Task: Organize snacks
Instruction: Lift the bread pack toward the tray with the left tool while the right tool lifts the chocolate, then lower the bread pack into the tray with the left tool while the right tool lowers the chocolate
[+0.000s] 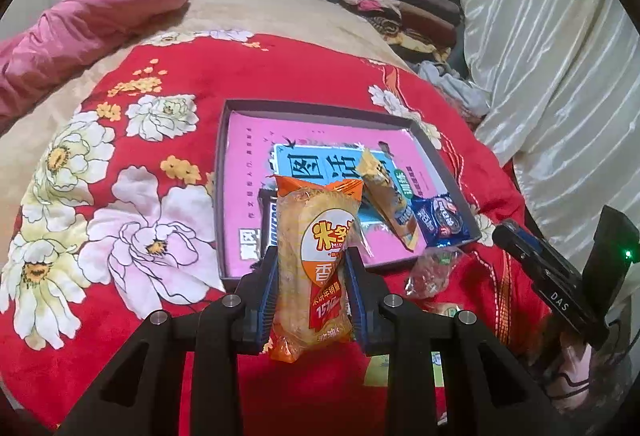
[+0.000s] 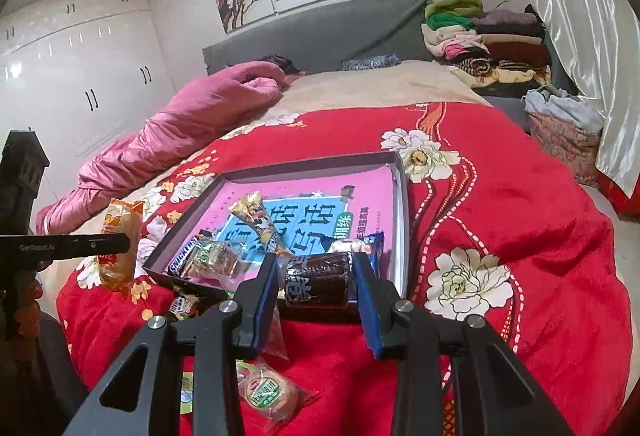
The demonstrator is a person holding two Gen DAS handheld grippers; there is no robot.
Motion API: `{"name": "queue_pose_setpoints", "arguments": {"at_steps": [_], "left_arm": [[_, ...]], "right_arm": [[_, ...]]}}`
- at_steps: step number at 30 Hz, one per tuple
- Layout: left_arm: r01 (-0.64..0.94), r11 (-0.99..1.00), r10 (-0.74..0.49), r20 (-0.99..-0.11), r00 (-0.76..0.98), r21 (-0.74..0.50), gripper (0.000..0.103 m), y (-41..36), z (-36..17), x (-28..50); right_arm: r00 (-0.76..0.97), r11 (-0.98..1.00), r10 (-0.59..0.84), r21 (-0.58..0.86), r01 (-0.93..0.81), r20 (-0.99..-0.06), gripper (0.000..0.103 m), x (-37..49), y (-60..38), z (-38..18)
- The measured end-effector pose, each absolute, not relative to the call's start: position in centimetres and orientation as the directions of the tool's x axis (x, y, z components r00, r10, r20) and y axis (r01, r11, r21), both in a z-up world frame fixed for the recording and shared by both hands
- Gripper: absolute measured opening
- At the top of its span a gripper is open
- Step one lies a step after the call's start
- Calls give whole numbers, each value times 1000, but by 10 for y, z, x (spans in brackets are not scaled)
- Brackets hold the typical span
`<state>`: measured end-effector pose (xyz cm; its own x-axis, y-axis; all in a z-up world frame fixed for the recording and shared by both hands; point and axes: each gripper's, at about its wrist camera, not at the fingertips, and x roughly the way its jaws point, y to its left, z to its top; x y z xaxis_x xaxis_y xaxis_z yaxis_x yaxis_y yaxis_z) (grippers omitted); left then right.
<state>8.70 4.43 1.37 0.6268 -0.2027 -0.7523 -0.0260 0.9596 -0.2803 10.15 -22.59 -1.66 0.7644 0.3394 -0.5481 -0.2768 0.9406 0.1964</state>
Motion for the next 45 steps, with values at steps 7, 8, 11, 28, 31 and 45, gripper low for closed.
{"name": "queue_pose_setpoints", "arguments": {"at_steps": [7, 8, 11, 28, 31, 45], "left_arm": [[-52, 958, -180, -732, 657, -283, 32, 56, 22, 90], [-55, 958, -177, -730, 660, -282, 32, 57, 23, 91], [-67, 956, -168, -722, 671, -285, 32, 61, 26, 93], [-80, 955, -154, -707, 690, -287, 32, 56, 27, 116], [-93, 954, -147, -713, 685, -286, 32, 59, 22, 119], [-135, 973, -59, -764, 643, -188, 32, 65, -11, 140]], "right_arm": [[773, 934, 358, 202, -296, -524, 38, 102, -225, -12], [773, 933, 361, 204, -298, -522, 38, 102, -225, -11], [773, 930, 367, 206, -303, -517, 38, 104, -223, -10], [768, 917, 399, 235, -323, -500, 38, 117, -220, -9], [765, 914, 405, 237, -328, -501, 38, 120, -219, -10], [755, 905, 425, 235, -354, -500, 38, 129, -210, -10]]}}
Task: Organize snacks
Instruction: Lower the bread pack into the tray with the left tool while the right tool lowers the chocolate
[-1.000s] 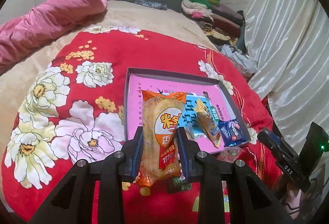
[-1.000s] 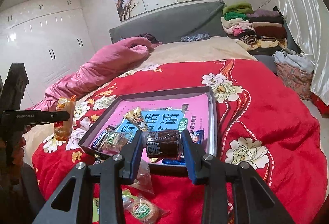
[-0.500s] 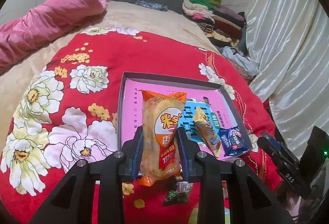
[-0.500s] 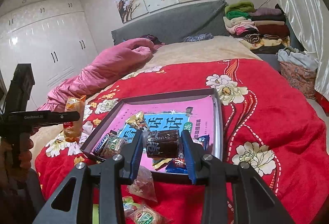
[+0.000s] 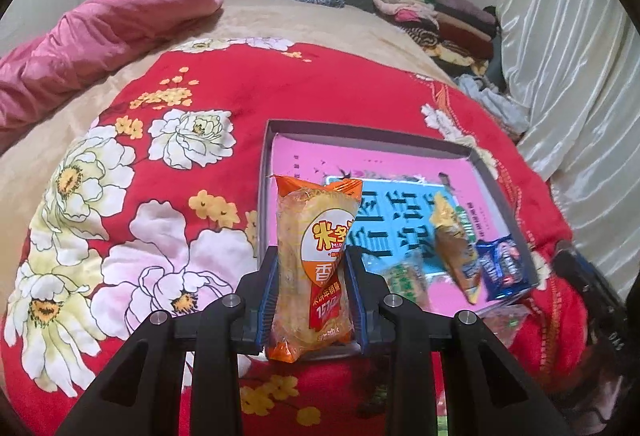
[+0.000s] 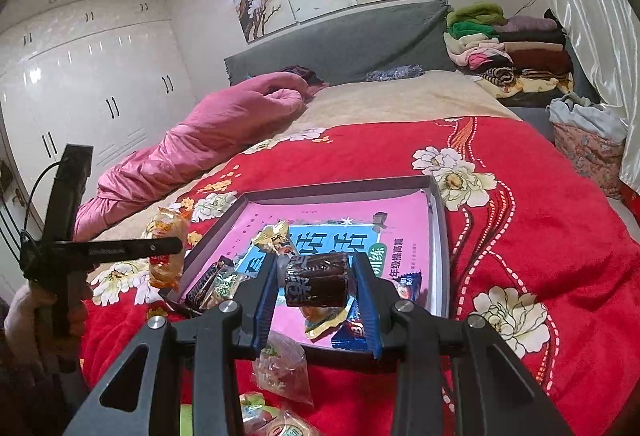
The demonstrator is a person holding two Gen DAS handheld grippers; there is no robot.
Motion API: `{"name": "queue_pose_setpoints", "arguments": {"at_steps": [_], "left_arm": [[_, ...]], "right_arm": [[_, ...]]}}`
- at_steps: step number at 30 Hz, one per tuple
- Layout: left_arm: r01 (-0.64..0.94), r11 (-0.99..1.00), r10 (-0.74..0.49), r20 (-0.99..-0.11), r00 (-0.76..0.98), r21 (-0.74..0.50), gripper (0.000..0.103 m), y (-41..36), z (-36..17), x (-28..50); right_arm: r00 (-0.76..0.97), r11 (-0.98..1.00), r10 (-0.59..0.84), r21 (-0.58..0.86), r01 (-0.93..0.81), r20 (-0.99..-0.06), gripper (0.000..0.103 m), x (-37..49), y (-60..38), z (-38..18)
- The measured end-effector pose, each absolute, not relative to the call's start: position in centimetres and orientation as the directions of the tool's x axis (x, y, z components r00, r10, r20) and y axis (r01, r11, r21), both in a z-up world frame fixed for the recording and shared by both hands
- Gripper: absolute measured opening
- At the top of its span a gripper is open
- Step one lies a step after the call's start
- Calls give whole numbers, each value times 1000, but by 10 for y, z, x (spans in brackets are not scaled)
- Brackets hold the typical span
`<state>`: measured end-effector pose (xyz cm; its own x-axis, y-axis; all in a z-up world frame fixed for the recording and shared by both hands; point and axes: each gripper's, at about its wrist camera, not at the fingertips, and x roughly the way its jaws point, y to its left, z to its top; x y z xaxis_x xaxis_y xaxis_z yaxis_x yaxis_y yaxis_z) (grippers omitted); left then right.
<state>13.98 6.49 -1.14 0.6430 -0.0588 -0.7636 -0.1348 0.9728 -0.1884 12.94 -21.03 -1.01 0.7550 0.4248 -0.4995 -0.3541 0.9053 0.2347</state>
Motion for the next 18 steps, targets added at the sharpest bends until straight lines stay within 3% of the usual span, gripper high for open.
{"name": "queue_pose_setpoints", "arguments": {"at_steps": [10, 18], "left_arm": [[-121, 991, 26, -779, 627, -64, 32, 53, -25, 146], [-118, 992, 31, -794, 607, -52, 32, 49, -34, 148]], "right_arm": [[750, 902, 433, 230, -367, -500, 38, 136, -205, -11], [746, 905, 426, 229, -359, -512, 38, 142, -205, -14]]}}
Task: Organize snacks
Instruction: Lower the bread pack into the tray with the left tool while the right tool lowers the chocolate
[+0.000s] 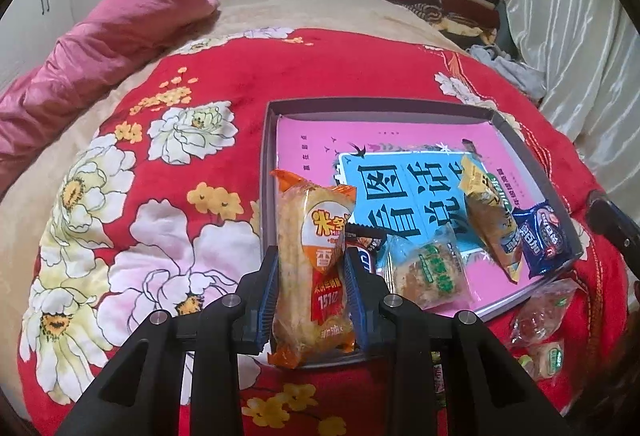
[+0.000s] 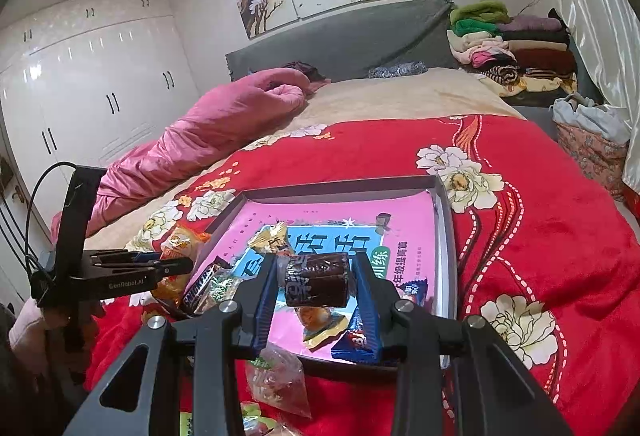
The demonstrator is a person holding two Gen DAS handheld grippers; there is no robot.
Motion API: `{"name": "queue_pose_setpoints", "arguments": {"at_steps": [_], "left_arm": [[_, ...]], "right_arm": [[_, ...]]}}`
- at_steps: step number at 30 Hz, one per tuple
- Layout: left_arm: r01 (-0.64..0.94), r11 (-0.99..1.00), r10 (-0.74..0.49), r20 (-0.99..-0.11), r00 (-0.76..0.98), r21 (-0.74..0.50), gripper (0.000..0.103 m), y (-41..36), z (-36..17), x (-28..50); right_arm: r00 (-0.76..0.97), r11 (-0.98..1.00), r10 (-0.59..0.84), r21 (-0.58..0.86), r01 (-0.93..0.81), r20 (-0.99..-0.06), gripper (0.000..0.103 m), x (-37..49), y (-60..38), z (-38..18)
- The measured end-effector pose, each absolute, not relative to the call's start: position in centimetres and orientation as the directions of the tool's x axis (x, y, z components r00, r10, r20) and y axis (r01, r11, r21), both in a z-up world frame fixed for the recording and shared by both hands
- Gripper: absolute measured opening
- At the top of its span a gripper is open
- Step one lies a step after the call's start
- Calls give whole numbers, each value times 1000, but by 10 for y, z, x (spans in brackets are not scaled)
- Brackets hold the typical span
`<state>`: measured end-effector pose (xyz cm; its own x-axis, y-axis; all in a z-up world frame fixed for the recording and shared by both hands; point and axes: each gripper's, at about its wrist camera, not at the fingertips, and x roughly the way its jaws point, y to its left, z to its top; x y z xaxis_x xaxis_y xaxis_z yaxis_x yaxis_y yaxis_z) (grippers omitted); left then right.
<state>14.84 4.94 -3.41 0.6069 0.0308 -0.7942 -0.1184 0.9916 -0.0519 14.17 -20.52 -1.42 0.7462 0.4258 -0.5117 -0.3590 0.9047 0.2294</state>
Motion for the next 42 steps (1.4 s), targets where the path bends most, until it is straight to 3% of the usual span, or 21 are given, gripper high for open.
{"name": "queue_pose_setpoints", "arguments": {"at_steps": [14, 26, 36, 42], "left_arm": [[-117, 979, -67, -813, 579, -165, 32, 53, -49, 151], [-105, 979, -84, -811, 578, -177, 32, 49, -49, 151], [-102, 978, -90, -810, 579, -181, 32, 48, -50, 151], [-103, 978, -90, -811, 579, -181, 32, 49, -50, 151]], "right_arm": [[726, 899, 437, 227, -375, -530, 38, 150, -197, -20], [695, 878, 472, 218, -426, -542, 38, 151, -178, -25], [620, 842, 505, 183, -508, -601, 38, 149, -142, -39], [617, 863, 444, 125, -489, -650, 38, 152, -135, -51]]}}
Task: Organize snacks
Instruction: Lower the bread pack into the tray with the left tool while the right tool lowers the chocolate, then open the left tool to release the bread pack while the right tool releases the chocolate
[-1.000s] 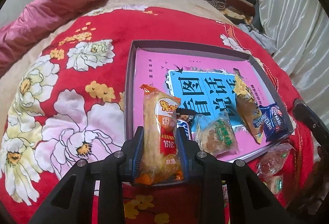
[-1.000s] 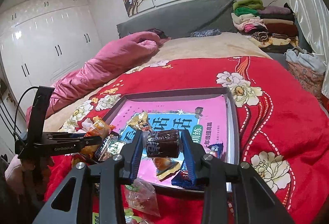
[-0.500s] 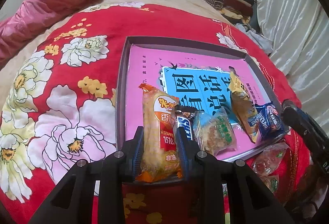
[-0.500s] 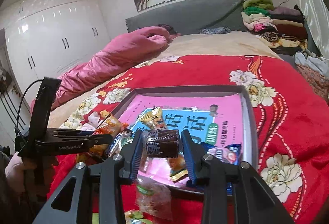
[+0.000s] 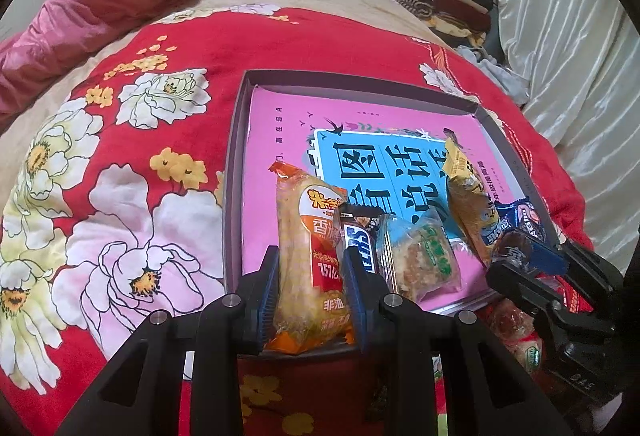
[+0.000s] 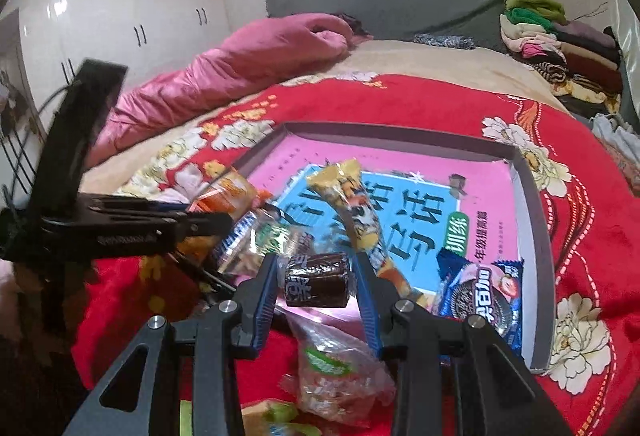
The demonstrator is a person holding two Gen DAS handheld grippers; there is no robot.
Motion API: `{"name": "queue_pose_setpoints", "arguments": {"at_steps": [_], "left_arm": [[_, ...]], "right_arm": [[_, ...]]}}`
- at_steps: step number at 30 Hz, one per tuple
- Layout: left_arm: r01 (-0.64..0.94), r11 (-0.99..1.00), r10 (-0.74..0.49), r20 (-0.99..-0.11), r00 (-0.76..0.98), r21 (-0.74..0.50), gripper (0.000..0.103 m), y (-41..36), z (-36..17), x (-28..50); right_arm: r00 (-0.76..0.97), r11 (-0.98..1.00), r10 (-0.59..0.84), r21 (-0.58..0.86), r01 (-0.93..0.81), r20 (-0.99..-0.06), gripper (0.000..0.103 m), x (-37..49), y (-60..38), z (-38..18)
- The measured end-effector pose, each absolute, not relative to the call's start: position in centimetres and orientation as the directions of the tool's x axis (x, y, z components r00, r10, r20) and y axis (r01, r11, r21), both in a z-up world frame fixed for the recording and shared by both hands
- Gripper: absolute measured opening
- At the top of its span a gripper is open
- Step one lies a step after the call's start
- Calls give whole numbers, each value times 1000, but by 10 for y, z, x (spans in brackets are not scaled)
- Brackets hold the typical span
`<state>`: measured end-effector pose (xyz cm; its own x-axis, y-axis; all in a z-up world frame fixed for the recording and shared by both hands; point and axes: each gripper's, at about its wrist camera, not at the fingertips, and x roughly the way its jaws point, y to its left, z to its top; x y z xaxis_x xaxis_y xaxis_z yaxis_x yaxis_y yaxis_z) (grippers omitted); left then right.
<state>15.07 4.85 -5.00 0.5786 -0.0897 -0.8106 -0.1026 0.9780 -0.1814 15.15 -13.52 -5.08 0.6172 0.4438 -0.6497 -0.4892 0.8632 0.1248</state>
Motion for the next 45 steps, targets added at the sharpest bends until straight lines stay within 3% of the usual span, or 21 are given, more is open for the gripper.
{"name": "queue_pose_setpoints", "arguments": {"at_steps": [45], "left_arm": [[-114, 978, -80, -812, 578, -177, 33, 55, -50, 148]], "right_arm": [[606, 912, 377, 166, -376, -700, 39, 164, -161, -60]]}}
